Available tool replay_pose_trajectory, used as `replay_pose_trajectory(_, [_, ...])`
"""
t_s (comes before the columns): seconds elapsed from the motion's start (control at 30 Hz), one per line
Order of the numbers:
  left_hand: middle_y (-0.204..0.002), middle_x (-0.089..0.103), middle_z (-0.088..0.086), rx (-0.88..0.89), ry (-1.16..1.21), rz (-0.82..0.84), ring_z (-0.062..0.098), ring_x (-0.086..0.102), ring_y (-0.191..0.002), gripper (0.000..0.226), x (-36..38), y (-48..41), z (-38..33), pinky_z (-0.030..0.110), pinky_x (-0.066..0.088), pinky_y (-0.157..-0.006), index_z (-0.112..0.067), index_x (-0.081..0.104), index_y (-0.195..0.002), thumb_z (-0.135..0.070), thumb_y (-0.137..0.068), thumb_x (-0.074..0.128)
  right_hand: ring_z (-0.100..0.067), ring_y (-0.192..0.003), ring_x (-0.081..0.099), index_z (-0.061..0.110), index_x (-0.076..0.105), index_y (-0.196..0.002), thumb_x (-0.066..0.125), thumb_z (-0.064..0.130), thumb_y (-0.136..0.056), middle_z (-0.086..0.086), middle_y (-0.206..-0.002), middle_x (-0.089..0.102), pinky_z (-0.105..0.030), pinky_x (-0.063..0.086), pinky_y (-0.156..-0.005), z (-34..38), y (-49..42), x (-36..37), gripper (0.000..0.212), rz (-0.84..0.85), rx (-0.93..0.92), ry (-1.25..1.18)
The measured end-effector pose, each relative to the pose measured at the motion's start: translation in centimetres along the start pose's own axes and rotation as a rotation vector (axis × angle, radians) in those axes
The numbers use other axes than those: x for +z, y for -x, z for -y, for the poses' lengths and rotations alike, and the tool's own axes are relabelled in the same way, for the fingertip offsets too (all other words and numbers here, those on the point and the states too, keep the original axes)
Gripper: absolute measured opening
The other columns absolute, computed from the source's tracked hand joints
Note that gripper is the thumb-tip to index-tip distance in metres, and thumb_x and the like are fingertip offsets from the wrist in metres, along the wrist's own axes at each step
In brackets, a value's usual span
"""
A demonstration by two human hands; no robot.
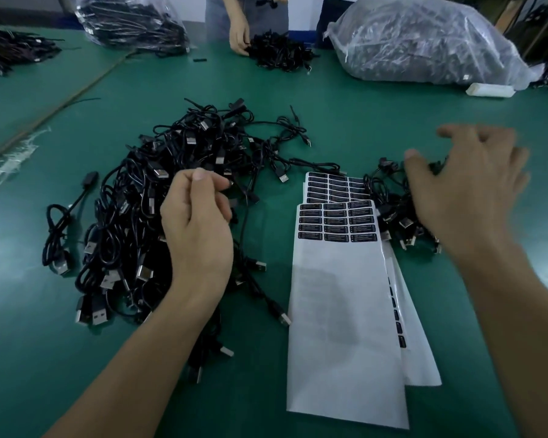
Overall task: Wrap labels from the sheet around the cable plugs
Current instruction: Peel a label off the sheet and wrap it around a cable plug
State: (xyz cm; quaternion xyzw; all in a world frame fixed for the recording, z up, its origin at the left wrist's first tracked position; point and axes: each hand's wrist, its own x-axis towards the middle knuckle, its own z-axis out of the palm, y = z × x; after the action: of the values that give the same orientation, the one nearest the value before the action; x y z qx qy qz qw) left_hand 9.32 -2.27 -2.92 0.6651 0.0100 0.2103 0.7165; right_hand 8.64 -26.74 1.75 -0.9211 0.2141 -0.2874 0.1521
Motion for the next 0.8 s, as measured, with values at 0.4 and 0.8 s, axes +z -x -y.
replay_pose_trajectory(0.4, [-0.054, 0.037, -0.008, 0.005, 0.102, -0.06, 0.007, 0.028, -0.047, 0.041, 0.2, 0.0, 0.2, 0.02, 0.026, -0.045, -0.017, 0.05, -0.074, -0.023, -0.11, 0.032, -0.029, -0.061, 0.041, 0.016, 0.036, -0.063, 0.061, 0.045, -0.091, -0.005, -0.066, 0.041, -0.03, 0.037, -0.057, 11.0, 9.1, 6.7, 0.046, 0.74, -0.191, -0.247])
replay_pose_trajectory(0.8, [-0.057, 0.051, -0.005, -0.021, 0.044, 0.048, 0.013, 0.047, -0.049, 0.038, 0.1, 0.5, 0.1, 0.025, 0.038, -0.043, -0.013, 0.056, -0.077, -0.024, -0.109, 0.039, -0.014, -0.049, 0.05, 0.01, 0.054, -0.071, 0.049, 0.015, -0.097, -0.006, -0.063, 0.054, -0.029, 0.041, -0.04, 9.5, 5.6, 0.9, 0.027, 0.702, 0.087, -0.88])
